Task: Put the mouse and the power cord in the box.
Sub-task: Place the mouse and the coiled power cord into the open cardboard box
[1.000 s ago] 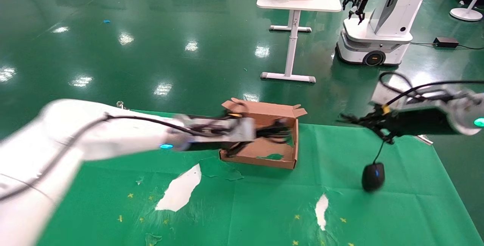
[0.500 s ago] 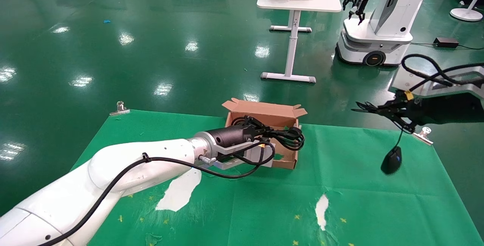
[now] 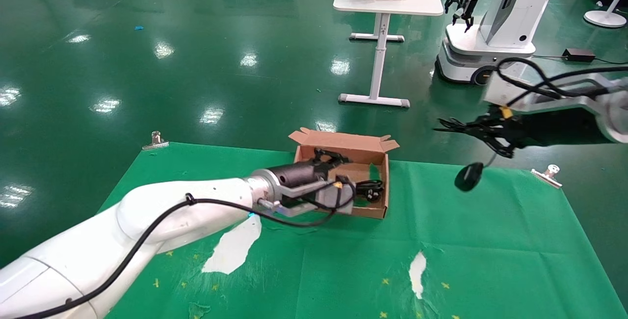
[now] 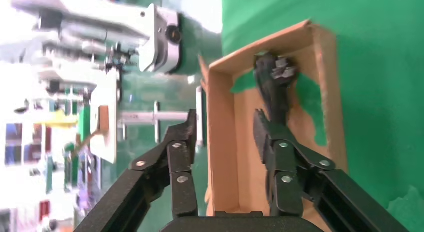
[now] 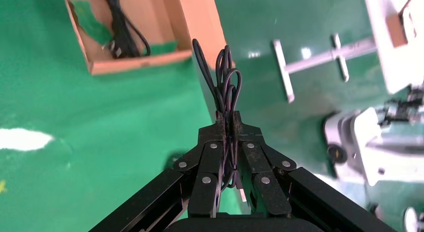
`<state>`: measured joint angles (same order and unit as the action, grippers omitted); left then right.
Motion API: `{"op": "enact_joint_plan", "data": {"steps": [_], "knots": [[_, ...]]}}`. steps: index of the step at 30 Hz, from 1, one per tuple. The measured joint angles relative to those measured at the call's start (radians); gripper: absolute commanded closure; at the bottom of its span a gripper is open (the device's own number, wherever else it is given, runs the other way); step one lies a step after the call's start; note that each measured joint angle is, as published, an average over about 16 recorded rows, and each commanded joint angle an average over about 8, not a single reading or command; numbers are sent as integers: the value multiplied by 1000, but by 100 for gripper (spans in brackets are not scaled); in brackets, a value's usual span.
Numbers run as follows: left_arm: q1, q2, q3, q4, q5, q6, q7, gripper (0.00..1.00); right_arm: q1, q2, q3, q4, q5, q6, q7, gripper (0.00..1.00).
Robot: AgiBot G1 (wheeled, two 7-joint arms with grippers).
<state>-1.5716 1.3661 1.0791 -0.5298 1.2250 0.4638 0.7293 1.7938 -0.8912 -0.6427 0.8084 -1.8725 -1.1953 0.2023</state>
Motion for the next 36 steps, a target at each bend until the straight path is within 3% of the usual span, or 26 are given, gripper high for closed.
{"op": "enact_joint_plan", "data": {"steps": [9, 21, 28, 36], "knots": [[-71, -70, -28, 165, -116, -43, -57, 0, 15, -137, 0, -79, 34, 61, -102, 100], [-116, -159, -40, 261, -141, -4, -112, 0, 0, -418, -15, -336, 127, 246, -305, 100], [-118, -161, -31, 254, -133, -6, -129, 0, -45, -479, -82, -434, 186, 335, -325, 99], [-118, -166, -27, 248, -129, -9, -141, 0, -88, -486, -173, -492, 204, 412, -271, 3]]}}
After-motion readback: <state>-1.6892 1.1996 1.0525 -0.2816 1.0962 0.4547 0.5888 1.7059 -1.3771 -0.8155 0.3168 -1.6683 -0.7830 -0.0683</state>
